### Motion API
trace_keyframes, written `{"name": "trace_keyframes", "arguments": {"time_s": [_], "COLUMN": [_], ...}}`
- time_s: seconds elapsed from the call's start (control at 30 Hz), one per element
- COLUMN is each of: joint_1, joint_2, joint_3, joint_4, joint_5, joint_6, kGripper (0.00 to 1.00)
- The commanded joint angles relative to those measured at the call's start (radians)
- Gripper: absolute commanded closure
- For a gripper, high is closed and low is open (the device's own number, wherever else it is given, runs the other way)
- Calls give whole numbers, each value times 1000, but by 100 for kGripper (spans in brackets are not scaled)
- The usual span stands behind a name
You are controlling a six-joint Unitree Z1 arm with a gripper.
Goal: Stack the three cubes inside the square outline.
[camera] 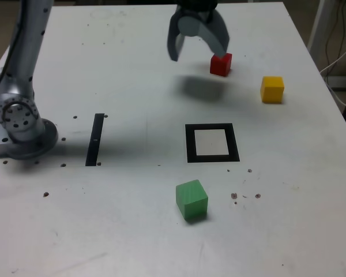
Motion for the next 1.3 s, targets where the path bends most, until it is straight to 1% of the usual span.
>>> {"name": "trace_keyframes", "arguments": {"time_s": [0.0,0.3,0.53,0.73,0.87,0.97,1.07,1.13,1.27], "joint_1": [15,50,55,55,53,50,48,47,45], "joint_2": [32,145,218,272,298,304,306,306,305], "joint_3": [-42,-188,-271,-324,-363,-375,-382,-384,-388], "joint_4": [9,24,44,58,77,92,102,105,106], "joint_5": [2,7,8,6,5,6,7,7,7], "joint_6": [27,114,132,133,138,141,142,142,143], "kGripper": [0,1,1,5,10,15,24,32,52]}}
